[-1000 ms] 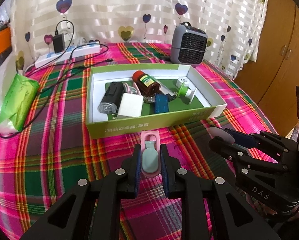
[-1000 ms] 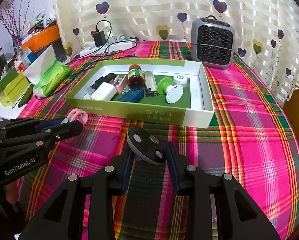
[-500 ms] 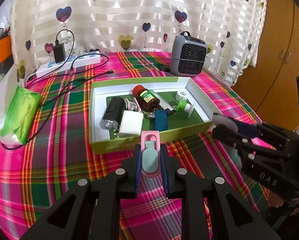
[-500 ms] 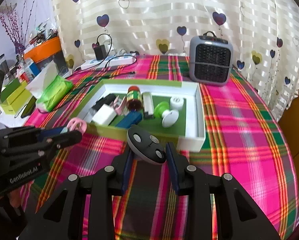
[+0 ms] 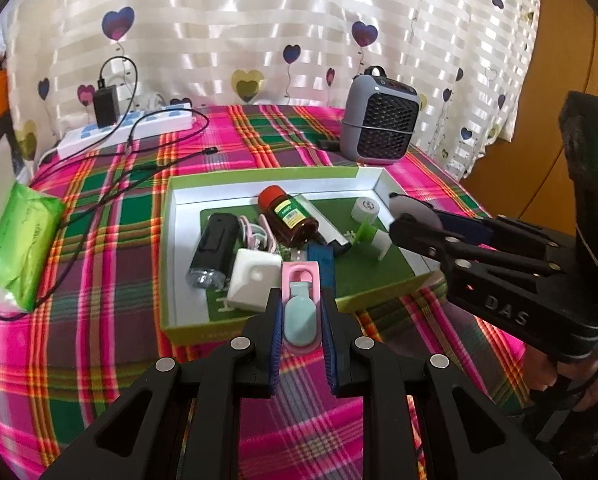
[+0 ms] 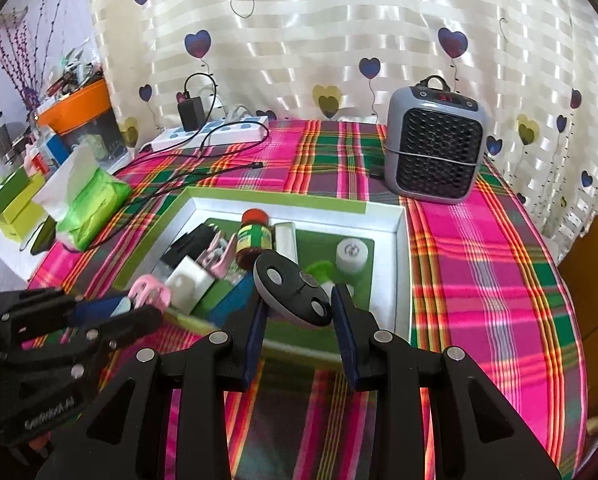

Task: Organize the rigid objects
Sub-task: 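Lower the pink clip with the left tool into the box while the right tool lowers the black disc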

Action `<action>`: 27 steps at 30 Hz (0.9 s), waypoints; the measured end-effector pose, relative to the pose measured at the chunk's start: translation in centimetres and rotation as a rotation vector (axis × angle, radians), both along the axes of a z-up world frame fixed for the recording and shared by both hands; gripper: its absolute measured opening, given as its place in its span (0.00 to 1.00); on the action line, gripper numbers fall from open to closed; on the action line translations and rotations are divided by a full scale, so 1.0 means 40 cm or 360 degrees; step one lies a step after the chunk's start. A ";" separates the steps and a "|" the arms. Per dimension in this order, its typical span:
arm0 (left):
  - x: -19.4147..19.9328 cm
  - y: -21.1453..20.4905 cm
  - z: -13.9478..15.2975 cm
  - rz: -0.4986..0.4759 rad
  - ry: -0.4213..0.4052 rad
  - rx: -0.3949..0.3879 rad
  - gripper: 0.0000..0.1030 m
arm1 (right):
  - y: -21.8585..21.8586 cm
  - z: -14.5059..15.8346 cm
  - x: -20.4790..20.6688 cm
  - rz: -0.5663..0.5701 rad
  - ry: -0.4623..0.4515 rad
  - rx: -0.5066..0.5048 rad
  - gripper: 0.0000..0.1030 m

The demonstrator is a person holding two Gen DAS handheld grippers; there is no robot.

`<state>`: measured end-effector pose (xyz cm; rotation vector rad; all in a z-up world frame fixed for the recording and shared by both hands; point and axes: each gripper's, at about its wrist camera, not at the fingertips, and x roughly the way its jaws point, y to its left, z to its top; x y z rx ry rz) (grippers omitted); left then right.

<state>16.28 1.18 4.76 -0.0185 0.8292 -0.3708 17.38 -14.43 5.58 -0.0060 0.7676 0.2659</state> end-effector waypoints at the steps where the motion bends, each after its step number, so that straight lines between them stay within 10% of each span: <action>1: 0.007 -0.004 -0.005 -0.0002 0.0005 -0.0006 0.16 | -0.001 -0.002 0.010 -0.0002 0.0006 -0.0004 0.33; 27: 0.098 -0.028 -0.061 -0.0010 0.0103 -0.0007 0.16 | 0.033 -0.078 0.179 0.0059 0.0167 -0.0042 0.33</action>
